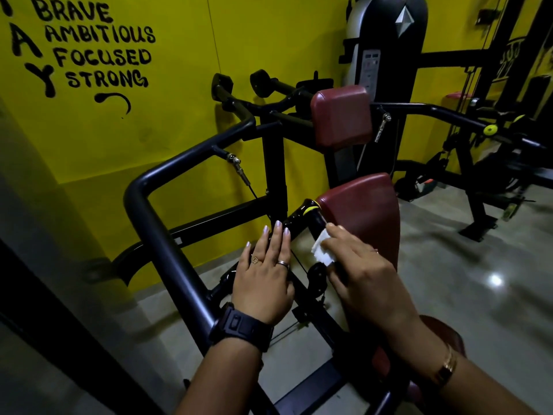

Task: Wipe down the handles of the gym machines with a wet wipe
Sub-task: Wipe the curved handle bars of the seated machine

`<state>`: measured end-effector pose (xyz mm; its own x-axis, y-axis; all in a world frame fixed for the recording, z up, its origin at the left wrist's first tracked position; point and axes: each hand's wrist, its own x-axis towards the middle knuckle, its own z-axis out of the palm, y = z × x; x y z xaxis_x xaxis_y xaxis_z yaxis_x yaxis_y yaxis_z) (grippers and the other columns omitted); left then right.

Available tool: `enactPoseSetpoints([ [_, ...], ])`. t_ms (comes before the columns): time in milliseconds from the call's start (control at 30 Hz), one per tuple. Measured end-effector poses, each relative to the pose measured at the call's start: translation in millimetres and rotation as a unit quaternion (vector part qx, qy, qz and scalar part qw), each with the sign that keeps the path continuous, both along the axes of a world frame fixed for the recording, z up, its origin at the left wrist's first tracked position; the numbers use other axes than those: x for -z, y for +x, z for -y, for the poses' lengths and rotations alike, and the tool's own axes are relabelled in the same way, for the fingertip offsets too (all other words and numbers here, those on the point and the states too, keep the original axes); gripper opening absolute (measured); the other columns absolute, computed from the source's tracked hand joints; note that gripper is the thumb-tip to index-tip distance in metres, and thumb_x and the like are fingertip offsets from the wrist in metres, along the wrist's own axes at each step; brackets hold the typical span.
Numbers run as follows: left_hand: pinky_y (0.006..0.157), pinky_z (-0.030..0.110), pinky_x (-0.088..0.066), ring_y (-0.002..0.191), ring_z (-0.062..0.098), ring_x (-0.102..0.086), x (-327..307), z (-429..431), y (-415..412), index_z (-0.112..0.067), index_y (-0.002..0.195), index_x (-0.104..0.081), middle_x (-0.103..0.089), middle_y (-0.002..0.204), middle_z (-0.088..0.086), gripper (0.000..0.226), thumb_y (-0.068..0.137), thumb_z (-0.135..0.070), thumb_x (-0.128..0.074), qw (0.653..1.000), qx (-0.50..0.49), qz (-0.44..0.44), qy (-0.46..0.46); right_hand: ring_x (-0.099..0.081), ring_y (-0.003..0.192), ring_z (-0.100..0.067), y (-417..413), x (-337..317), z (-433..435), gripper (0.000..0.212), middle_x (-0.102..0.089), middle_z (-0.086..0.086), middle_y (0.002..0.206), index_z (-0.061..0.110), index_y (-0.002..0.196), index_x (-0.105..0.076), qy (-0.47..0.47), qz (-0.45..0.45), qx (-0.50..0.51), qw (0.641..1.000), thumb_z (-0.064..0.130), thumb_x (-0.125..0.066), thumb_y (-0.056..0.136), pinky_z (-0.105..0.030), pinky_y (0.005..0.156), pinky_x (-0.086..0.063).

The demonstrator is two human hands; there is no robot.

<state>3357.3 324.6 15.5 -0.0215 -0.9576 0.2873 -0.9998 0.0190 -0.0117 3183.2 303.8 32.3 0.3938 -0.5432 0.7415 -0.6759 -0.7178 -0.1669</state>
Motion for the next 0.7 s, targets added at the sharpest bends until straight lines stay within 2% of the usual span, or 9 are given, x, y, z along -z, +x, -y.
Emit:
enactPoseSetpoints([
  [33, 0.108, 0.042, -0.024, 0.142, 0.021, -0.016, -0.5, -0.5, 0.3, -0.012, 0.148, -0.02, -0.013, 0.157, 0.006, 0.095, 0.067, -0.034, -0.066, 1.0, -0.002, -0.003, 0.008, -0.064, 0.112, -0.025, -1.0, 2.6, -5.6, 0.025, -0.064, -0.015, 0.124, 0.008, 0.101, -0.067, -0.005, -0.002, 0.027, 1.0, 0.013, -0.055, 0.08, -0.026, 0.089, -0.041],
  [100, 0.112, 0.039, 0.002, 0.14, 0.019, 0.018, -0.6, 0.6, -2.0, -0.017, 0.146, 0.013, 0.025, 0.153, 0.001, 0.09, 0.088, -0.031, -0.054, 1.0, 0.001, 0.013, 0.009, -0.065, 0.109, -0.026, -0.8, 8.9, -16.5, 0.031, -0.064, -0.018, 0.123, 0.008, 0.104, -0.067, -0.017, -0.013, 0.068, 0.997, 0.017, -0.047, 0.082, -0.028, 0.087, -0.047],
  [167, 0.111, 0.035, 0.015, 0.133, 0.016, 0.036, -3.7, -0.3, -1.8, -0.021, 0.138, 0.03, 0.043, 0.141, -0.005, 0.084, 0.096, -0.031, -0.042, 1.0, 0.0, 0.014, 0.012, -0.063, 0.113, -0.03, 3.5, 16.5, -25.9, 0.037, -0.061, -0.021, 0.125, 0.005, 0.109, -0.067, -0.035, -0.04, 0.101, 0.993, 0.021, -0.042, 0.086, -0.033, 0.09, -0.052],
  [233, 0.115, 0.036, 0.014, 0.131, 0.014, 0.038, -6.9, -1.9, -4.3, -0.021, 0.136, 0.034, 0.045, 0.14, -0.005, 0.082, 0.097, -0.033, -0.038, 1.0, -0.014, 0.015, 0.021, -0.06, 0.116, -0.034, 8.0, 22.8, -30.3, 0.039, -0.06, -0.023, 0.127, 0.002, 0.113, -0.067, -0.056, -0.07, 0.129, 0.988, 0.022, -0.043, 0.09, -0.04, 0.093, -0.052],
  [333, 0.118, 0.038, 0.011, 0.132, 0.013, 0.038, -8.9, -3.7, -4.9, -0.021, 0.136, 0.035, 0.046, 0.141, -0.004, 0.082, 0.099, -0.035, -0.035, 0.998, -0.029, 0.022, 0.05, -0.054, 0.123, -0.035, 11.9, 22.9, -22.5, 0.044, -0.057, -0.02, 0.132, 0.002, 0.119, -0.066, -0.082, -0.114, 0.124, 0.982, 0.026, -0.042, 0.091, -0.042, 0.099, -0.05],
  [467, 0.119, 0.039, 0.009, 0.131, 0.014, 0.038, -8.7, -4.0, -5.5, -0.021, 0.138, 0.035, 0.046, 0.14, -0.003, 0.081, 0.1, -0.038, -0.034, 0.998, -0.028, 0.026, 0.057, -0.047, 0.132, -0.03, 19.3, 21.9, 2.4, 0.047, -0.057, -0.013, 0.134, 0.004, 0.12, -0.067, -0.118, -0.171, 0.09, 0.974, 0.027, -0.038, 0.091, -0.042, 0.109, -0.035],
  [600, 0.119, 0.039, 0.009, 0.131, 0.015, 0.038, -12.2, -5.7, -6.8, -0.021, 0.137, 0.036, 0.045, 0.142, -0.003, 0.082, 0.099, -0.039, -0.034, 0.996, -0.039, 0.039, 0.074, -0.048, 0.131, -0.028, 22.7, 7.1, 19.6, 0.049, -0.055, -0.011, 0.137, 0.006, 0.126, -0.062, -0.1, -0.148, 0.066, 0.982, 0.025, -0.037, 0.089, -0.039, 0.107, -0.042],
  [700, 0.119, 0.039, 0.009, 0.132, 0.014, 0.037, -13.3, -5.8, -7.3, -0.022, 0.136, 0.037, 0.044, 0.143, -0.002, 0.081, 0.1, -0.039, -0.034, 0.995, -0.041, 0.043, 0.083, -0.054, 0.125, -0.026, 18.7, 1.3, 16.8, 0.054, -0.052, -0.014, 0.14, 0.004, 0.133, -0.056, -0.041, -0.09, 0.072, 0.992, 0.03, -0.038, 0.089, -0.029, 0.102, -0.043],
])
